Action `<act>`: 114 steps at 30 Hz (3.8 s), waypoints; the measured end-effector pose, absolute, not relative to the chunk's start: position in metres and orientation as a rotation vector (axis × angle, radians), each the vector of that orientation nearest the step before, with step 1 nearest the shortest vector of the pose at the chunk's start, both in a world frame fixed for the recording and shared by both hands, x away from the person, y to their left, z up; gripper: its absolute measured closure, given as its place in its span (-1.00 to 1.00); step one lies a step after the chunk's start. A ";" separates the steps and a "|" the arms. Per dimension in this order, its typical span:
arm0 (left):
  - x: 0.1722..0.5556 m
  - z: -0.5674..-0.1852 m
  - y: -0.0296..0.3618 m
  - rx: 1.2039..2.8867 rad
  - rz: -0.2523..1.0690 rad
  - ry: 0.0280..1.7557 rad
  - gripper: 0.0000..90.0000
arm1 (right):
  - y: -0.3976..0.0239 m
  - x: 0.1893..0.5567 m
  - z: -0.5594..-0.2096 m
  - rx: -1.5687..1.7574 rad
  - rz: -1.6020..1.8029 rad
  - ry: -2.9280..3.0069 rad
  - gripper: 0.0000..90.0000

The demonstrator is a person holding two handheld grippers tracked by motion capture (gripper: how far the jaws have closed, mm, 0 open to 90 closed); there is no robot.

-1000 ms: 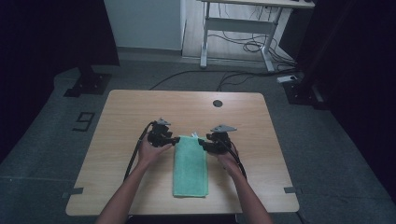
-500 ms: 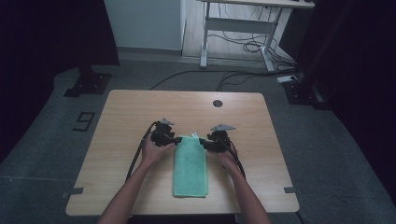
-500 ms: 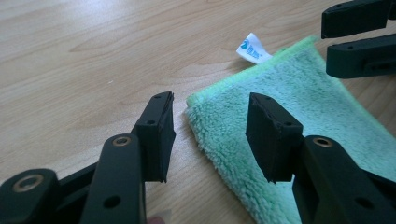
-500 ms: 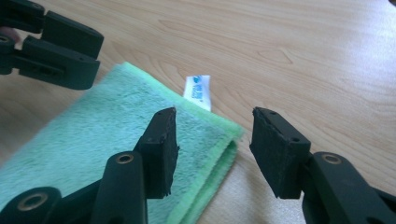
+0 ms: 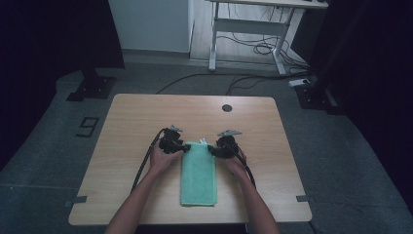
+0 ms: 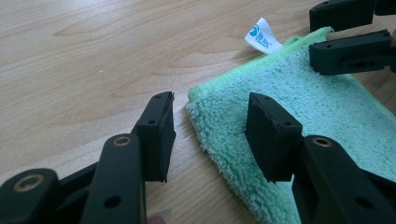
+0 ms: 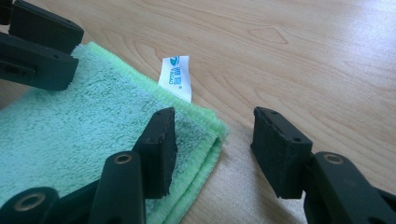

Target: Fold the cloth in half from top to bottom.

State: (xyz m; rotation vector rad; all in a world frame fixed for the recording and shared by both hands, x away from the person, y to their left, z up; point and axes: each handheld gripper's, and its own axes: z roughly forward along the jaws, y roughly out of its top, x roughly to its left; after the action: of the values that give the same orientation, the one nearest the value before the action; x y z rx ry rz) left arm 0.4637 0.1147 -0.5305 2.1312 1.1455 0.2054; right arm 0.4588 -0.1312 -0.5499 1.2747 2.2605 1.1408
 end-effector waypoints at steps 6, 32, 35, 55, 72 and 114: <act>0.464 -0.535 0.114 2.131 0.210 1.151 0.21 | -0.130 0.460 -0.550 1.271 1.132 2.261 0.12; 0.457 -0.537 0.109 2.144 0.209 1.100 0.88 | -0.130 0.458 -0.550 1.228 1.158 2.317 0.79; 0.457 -0.536 0.110 2.138 0.203 1.094 0.90 | -0.131 0.458 -0.549 1.236 1.162 2.328 0.83; 0.452 -0.522 0.109 2.115 0.235 1.057 0.91 | -0.137 0.451 -0.538 1.188 1.208 2.310 0.87; 0.450 -0.505 0.108 2.093 0.279 1.022 0.92 | -0.142 0.449 -0.522 1.174 1.261 2.257 0.87; 0.412 -0.487 0.123 2.044 0.331 0.902 0.91 | -0.145 0.409 -0.498 1.023 1.396 2.213 0.87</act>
State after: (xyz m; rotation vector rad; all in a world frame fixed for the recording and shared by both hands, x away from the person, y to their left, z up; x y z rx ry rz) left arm 0.4119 0.1230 -0.4865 2.0442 0.9020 0.3314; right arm 0.4085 -0.1449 -0.4976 1.0225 2.2130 1.3963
